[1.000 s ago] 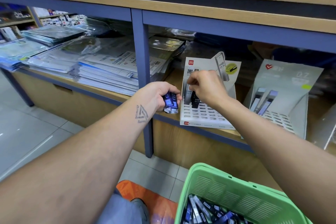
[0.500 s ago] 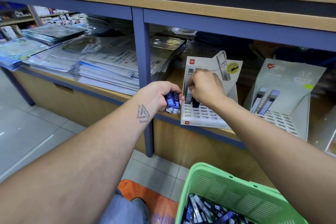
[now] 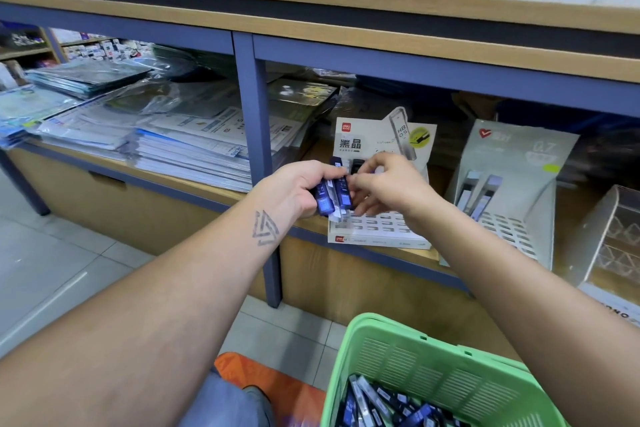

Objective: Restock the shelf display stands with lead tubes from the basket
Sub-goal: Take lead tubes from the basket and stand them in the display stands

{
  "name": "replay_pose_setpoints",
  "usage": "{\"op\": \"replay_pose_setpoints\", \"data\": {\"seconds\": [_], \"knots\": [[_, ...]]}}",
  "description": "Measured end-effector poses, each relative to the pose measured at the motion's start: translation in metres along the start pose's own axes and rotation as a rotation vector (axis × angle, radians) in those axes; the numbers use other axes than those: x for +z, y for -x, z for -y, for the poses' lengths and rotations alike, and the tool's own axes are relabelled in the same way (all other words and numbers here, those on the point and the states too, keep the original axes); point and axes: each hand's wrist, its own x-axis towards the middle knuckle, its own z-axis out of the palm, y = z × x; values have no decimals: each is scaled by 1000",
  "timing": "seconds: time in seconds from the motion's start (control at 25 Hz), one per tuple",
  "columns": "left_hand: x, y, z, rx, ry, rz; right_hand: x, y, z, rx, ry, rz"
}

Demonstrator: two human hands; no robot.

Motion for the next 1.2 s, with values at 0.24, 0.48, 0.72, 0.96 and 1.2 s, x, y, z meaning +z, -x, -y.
{"op": "replay_pose_setpoints", "data": {"seconds": [0.24,0.48,0.72,0.96,1.2], "knots": [[10,2,7,2,-4,-3,-10,16,-9,104,-184,101],[7,-3,5,66,-76,-67,-28,3,-18,6,-256,-120],[6,-4,3,-4,-111,-85,-60,-23,-31,-131,-142,-314],[12,-6,8,-95,-176,-84,-55,-48,-42,-194,209,-248],[6,-16,8,-117,-191,-103,-37,-68,-48,-366,408,-298]]}}
